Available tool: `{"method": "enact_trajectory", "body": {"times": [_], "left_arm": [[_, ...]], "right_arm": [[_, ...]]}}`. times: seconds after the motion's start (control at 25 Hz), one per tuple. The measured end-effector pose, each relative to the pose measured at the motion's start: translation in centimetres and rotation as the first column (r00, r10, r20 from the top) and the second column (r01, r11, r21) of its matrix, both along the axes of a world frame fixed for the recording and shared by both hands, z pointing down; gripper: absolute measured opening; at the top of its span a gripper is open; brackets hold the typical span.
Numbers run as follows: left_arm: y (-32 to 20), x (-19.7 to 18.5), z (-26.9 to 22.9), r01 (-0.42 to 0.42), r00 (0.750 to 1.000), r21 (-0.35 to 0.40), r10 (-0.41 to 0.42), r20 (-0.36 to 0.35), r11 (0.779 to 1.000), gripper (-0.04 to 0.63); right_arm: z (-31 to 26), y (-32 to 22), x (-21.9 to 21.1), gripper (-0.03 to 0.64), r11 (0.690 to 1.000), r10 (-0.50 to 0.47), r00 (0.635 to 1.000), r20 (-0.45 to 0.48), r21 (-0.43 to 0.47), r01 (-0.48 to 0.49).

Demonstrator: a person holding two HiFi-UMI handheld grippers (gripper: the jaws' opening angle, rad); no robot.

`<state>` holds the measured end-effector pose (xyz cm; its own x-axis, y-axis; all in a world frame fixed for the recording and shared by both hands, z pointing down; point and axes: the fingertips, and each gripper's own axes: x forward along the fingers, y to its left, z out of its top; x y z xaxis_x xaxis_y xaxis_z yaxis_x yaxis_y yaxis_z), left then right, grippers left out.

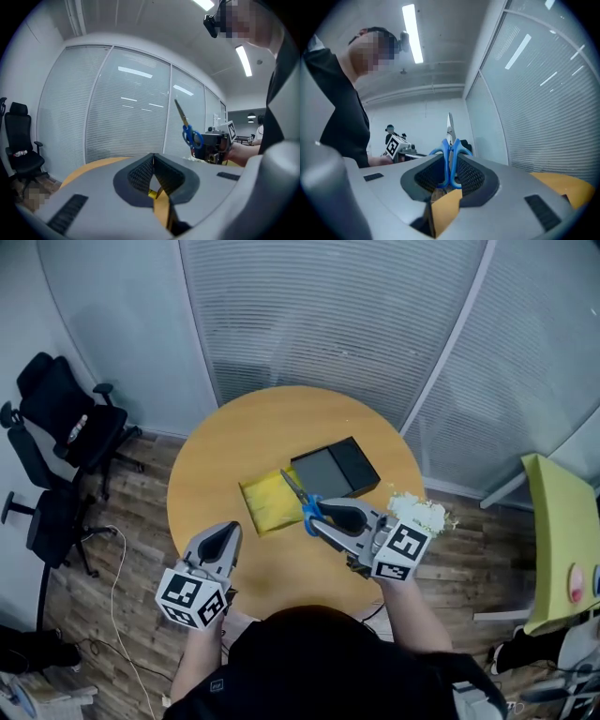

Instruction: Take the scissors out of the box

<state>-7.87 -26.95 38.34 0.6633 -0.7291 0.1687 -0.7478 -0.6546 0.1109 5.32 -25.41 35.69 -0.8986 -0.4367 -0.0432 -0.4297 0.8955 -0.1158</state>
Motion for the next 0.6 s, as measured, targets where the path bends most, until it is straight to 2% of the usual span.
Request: {"method": "enact_trajectory", "body": {"times": [0.16, 0.32, 0.4, 0.6], "left_arm": [[0.0, -0.5, -0.1, 0.009, 1.0, 0.003, -0.009, 0.0, 1.0, 0.014], [0.2, -0.7, -0.9, 0.014, 1.0, 0.018, -0.014, -0.004, 1.0, 0.014], [0.3, -0.8, -1.4, 0.016, 1.0, 0.03, -0.016, -0.005, 0.999, 0.014], [0.0, -1.7, -2.4, 0.011, 1.0, 0.049, -0.012, 0.019, 0.999, 0.014]], "right_arm": [[-2.5, 1.5, 1.5, 0.101, 0.999, -0.004, 0.993, 0.119, 0.034, 0.0], [-4.6, 2.6, 3.3, 0.101, 0.999, -0.009, 0.965, 0.262, 0.038, -0.001], [-5.0, 2.9, 4.1, 0.101, 0.999, 0.008, 0.96, 0.279, 0.047, -0.022], [-3.9, 2.1, 5.0, 0.101, 0.995, 0.083, 0.971, 0.225, 0.043, -0.095]]}}
